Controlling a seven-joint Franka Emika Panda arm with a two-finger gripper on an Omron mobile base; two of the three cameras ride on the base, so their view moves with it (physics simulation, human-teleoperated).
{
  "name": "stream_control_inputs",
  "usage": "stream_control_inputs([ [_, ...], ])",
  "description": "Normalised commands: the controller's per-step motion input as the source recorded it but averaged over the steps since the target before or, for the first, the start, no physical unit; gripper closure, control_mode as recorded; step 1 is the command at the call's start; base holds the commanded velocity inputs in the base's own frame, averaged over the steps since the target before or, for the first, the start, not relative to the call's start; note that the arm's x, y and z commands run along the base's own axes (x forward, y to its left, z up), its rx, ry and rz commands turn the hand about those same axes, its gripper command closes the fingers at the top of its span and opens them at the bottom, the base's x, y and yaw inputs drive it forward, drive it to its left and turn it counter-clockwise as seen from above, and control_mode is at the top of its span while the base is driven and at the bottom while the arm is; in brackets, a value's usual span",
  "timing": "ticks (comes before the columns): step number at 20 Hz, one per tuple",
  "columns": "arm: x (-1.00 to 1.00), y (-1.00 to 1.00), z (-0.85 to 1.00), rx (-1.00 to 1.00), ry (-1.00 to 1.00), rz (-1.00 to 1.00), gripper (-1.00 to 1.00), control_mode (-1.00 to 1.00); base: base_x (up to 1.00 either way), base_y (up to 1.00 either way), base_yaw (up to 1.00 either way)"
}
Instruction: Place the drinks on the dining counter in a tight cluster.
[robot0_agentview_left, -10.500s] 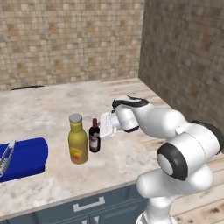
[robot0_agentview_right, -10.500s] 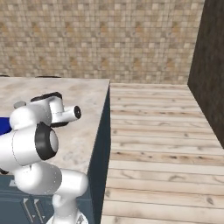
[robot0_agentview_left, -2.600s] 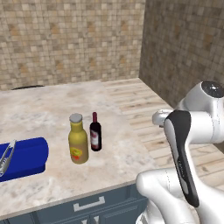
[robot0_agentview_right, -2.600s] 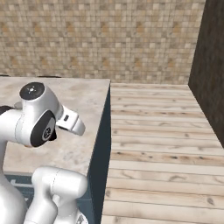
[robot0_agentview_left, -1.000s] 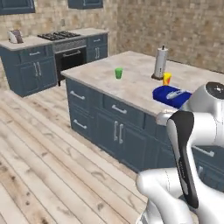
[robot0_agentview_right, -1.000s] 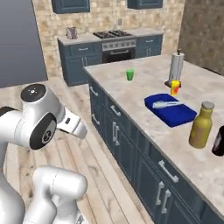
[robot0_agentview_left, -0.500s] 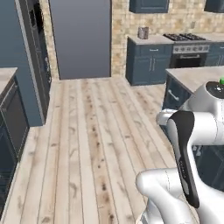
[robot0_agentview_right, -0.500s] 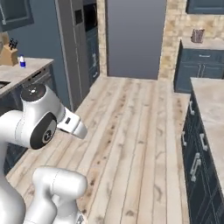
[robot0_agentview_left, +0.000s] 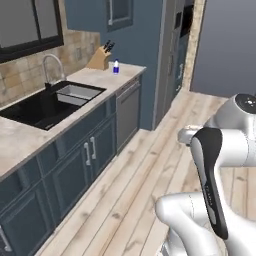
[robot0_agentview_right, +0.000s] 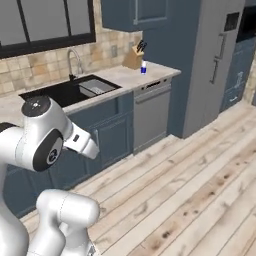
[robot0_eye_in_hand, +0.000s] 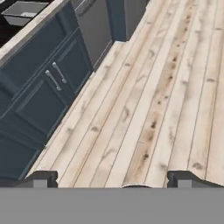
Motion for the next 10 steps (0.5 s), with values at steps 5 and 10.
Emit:
stream_control_inputs([
  [5, 0.00, 0.00, 0.00, 0.00, 0.00, 0.00, -1.00, 1.00, 1.00, -0.55, 0.43],
  [10, 0.00, 0.00, 0.00, 0.00, 0.00, 0.00, -1.00, 1.00, 1.00, -0.88, 0.39],
])
